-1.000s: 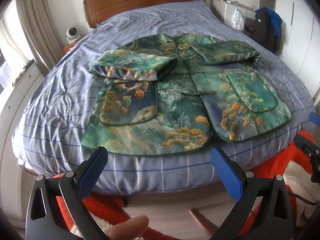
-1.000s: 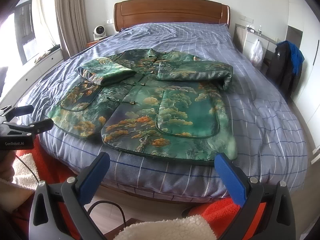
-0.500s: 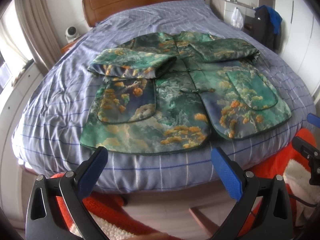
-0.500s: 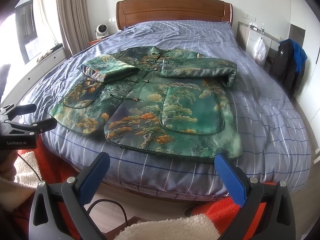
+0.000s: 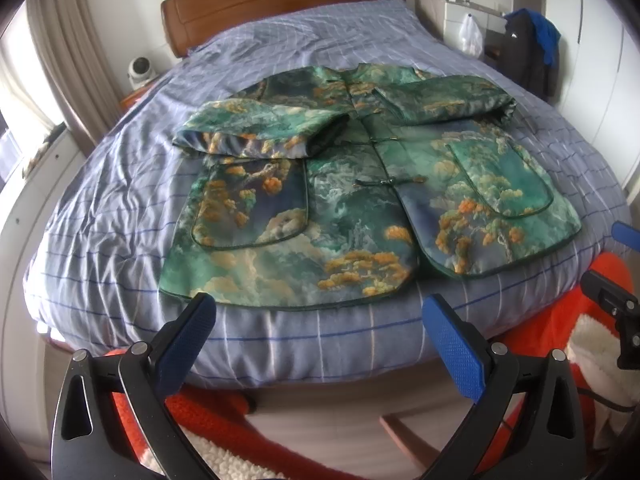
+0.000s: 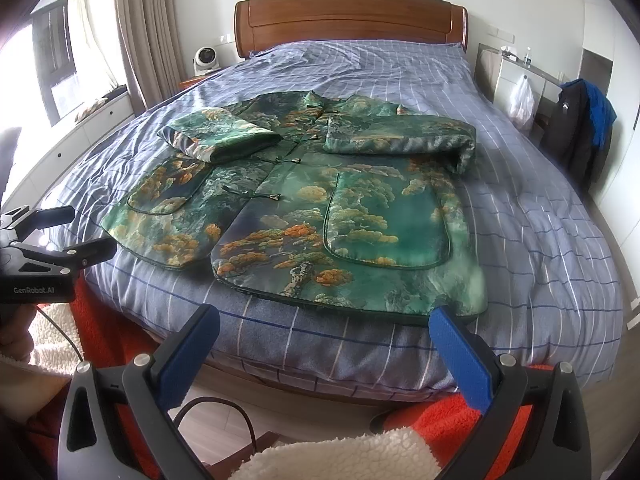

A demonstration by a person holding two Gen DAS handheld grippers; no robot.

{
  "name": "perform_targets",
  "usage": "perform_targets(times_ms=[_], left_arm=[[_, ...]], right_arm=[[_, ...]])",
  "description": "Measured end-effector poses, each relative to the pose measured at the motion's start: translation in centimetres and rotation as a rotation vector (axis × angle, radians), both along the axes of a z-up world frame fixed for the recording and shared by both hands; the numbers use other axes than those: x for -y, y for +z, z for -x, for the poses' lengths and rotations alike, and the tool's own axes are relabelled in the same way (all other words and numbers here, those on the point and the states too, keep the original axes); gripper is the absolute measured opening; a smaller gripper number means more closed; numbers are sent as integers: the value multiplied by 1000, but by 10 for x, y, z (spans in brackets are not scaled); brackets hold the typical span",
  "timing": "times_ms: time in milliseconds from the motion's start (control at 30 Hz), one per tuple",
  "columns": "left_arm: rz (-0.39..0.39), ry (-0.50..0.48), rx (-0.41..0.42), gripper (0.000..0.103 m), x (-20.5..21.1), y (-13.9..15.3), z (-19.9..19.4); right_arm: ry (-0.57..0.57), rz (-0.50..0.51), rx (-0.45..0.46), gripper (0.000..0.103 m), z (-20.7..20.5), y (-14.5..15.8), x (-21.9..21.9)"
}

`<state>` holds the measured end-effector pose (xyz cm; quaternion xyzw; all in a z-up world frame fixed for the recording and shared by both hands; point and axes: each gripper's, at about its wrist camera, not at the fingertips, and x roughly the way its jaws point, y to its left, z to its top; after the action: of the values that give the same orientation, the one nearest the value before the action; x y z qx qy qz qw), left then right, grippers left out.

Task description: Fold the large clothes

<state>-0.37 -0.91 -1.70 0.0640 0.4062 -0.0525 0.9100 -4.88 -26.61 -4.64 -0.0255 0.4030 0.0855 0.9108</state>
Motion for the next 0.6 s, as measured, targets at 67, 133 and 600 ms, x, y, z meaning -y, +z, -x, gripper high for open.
perform_targets(times_ms=[67,133,600], left_arm=[[-2,0,3,103,1,0,-1],[-3,0,-2,103,0,-1,-1],[-40,71,-65,103,-12,-16,-10]], right_arm=[[0,-1,-2,103,0,0,-1],[0,-1,-2,103,-1,0,0],[-12,2,-4,103,0,-1,2]])
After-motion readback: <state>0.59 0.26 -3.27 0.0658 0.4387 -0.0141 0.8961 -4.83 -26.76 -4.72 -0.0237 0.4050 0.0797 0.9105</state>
